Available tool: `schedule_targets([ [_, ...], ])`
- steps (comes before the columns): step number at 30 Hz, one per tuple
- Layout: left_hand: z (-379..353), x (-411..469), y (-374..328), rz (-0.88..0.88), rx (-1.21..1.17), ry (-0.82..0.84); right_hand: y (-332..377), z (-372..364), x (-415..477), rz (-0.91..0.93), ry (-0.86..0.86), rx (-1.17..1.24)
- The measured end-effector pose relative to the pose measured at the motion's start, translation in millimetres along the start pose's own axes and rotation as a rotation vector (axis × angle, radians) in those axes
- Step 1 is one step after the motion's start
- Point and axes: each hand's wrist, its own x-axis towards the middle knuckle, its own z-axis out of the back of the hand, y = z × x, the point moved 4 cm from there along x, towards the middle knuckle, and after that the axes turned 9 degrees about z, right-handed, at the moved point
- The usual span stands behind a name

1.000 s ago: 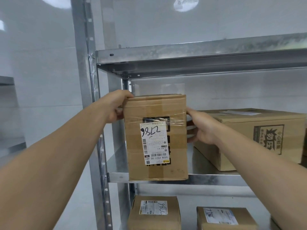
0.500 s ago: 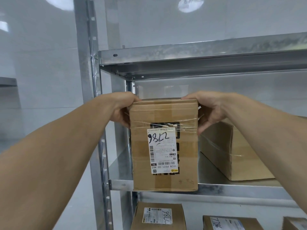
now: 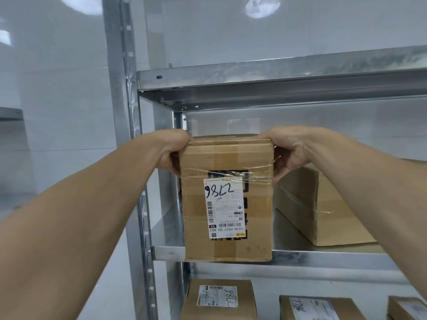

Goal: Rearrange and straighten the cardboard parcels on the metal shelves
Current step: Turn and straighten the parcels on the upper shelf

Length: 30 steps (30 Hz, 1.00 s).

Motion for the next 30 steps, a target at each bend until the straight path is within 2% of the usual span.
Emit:
schedule_targets([
  [6,4,-11,8,-0.070,-0.129,-0.034,2,-3,-15,0.062,-0.041,0.065],
  [15,2,-31,10,-0.165,-0.162,-0.050,-2,-3,-35,0.124,-0.087,0.125],
  [24,12,-24,9,-0.282,-0.290,-0.004,-27,2,-36,0.102,-0.131,0.463],
  [30,10,-9,39,-0.191,-0.188,-0.029,-44,5,-40,0.084,-0.167,0.604],
])
